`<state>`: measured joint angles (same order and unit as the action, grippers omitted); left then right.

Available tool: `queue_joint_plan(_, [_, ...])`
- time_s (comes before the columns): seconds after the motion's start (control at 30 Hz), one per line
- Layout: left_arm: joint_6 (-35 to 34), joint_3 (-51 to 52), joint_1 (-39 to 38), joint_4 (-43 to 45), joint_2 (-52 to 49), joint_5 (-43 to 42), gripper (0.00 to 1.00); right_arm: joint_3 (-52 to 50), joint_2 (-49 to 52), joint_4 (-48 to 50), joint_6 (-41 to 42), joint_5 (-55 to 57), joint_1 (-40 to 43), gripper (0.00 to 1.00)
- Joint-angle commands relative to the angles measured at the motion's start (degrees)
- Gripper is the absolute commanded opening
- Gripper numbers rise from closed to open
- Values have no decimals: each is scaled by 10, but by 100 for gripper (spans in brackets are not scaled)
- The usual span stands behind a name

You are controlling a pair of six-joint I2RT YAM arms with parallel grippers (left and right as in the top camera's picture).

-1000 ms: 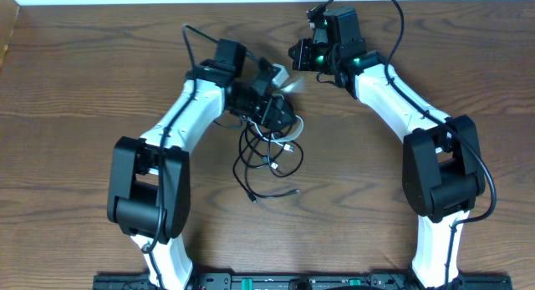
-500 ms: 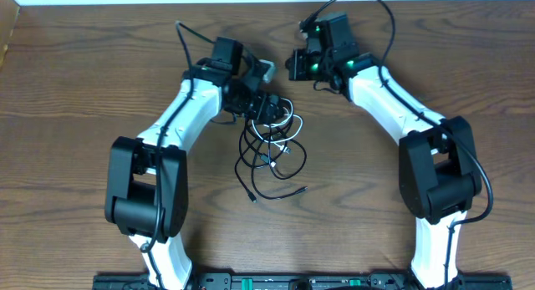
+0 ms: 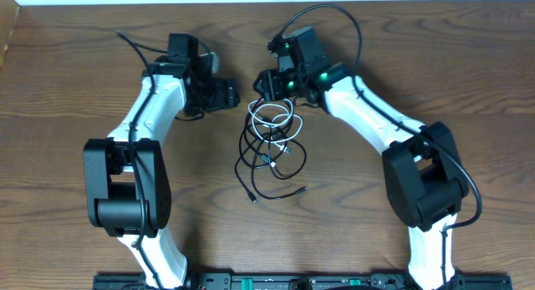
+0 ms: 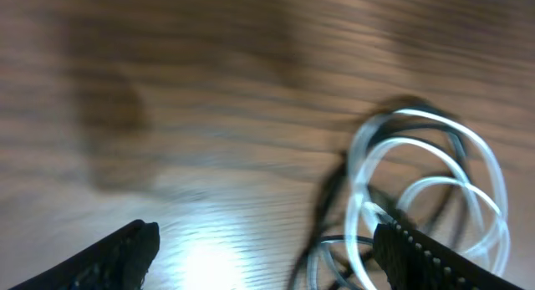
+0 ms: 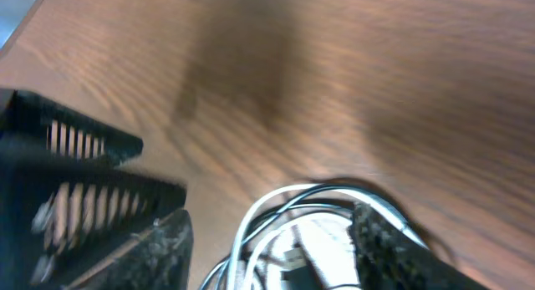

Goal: Untangle cables

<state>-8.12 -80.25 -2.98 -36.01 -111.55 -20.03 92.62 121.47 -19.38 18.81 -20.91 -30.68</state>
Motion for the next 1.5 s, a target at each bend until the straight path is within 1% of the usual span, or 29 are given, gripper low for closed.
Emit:
queue_joint_plan(0.0, [-70,2,7,-11,3,82,87,3,16,-3,-7,20,-28,59])
queue_joint_plan(0.07, [-81,3,8,-14,3,108,88,3,24,-6,-7,35,-37,59])
queue_joint_plan(0.1, [-81,3,8,-14,3,113,96,3,30,-7,-7,39,-43,59])
queue_joint_plan(0.17, [-81,3,8,-14,3,114,98,3,41,-11,-7,39,-51,56])
queue_joint_plan(0.23, [-82,4,8,-15,3,118,98,3,47,-19,-7,39,-57,52])
queue_joint_plan(0.33, [-99,5,10,-19,3,153,98,3,52,-38,-14,44,-65,47])
queue_joint_plan(0.5, [-106,5,17,-21,3,156,98,3,52,-46,-26,43,-68,40])
queue_joint_plan(0.53, [-106,5,17,-21,3,156,98,3,52,-50,-26,43,-68,36])
queue_joint_plan(0.57, [-106,5,17,-21,3,156,98,3,52,-54,-26,43,-68,30])
queue_joint_plan(0.6, [-106,5,17,-21,3,156,98,3,52,-59,-26,43,-68,22])
queue_joint_plan(0.63, [-106,5,17,-21,3,154,98,3,52,-63,-26,43,-68,10])
queue_joint_plan(0.67, [-106,5,17,-21,3,146,98,3,52,-64,-26,43,-67,1])
queue_joint_plan(0.73, [-102,5,17,-21,3,113,98,3,51,-62,-26,43,-63,1])
queue_joint_plan(0.77, [-88,5,17,-21,3,90,98,3,47,-58,-26,43,-60,1])
queue_joint_plan(0.83, [-42,5,17,-15,3,37,98,3,34,-52,-26,42,-53,1])
queue_joint_plan(0.93, [-3,5,17,-10,3,-5,98,3,3,-47,-27,38,-38,1])
queue_joint_plan(1.1, [100,5,17,-6,3,-141,98,3,-65,-40,-59,6,-19,1])
queue_joint_plan(1.17, [125,5,17,-6,3,-183,98,3,-93,-42,-69,6,-16,1])
queue_joint_plan(1.4, [126,5,17,-6,3,-188,98,3,-181,-40,-134,7,-16,1])
queue_joint_plan(1.47, [126,5,17,-6,3,-188,98,3,-200,-39,-140,9,-16,1])
